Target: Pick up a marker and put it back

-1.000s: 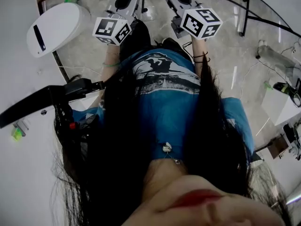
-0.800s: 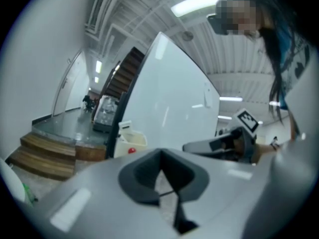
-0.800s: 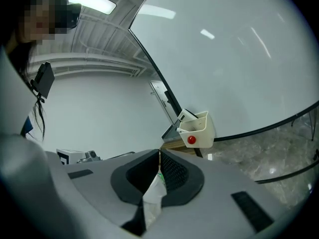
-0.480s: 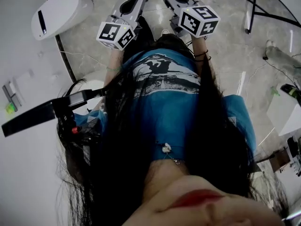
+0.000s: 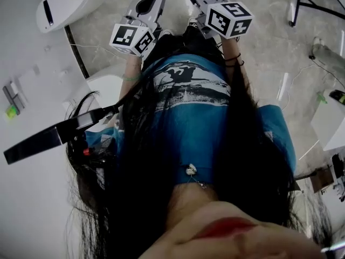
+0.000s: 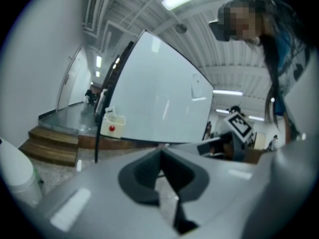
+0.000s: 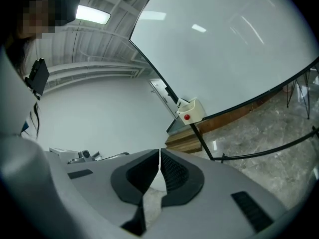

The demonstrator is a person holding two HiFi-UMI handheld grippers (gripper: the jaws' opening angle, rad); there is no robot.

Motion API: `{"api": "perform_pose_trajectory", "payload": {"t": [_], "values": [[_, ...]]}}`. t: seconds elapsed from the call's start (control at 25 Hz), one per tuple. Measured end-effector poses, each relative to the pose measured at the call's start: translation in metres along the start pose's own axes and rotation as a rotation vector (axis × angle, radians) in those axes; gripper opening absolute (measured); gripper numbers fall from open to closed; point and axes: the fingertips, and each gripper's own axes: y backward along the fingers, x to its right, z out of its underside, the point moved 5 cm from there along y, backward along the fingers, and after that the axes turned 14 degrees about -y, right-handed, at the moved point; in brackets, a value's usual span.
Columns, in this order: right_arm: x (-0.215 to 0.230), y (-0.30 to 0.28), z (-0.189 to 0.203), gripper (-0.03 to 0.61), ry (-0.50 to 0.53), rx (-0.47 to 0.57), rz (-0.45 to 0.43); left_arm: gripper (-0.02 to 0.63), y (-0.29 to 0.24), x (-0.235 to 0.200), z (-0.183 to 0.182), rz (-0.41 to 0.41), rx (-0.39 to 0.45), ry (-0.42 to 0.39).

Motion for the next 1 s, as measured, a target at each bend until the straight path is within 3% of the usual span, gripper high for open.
{"api": "perform_pose_trajectory", "payload": {"t": [0.28,0.64,1.0], "values": [[-0.006,0.006,0.039,0.018,-0.007,-0.033,0.042,0.003,0.042,0.020,0.022,-0.010,-0.039,-0.018],[-0.105,0.014,0.124,0.018,0.069,0.006,0.069,0.003,0.171,0.021,0.046,-0.031,0.010,-0.004],[-0.181,0.040,0.216,0.018,0.090,0.008,0.092,0.003,0.271,0.043,0.064,0.015,0.047,0.006]]}}
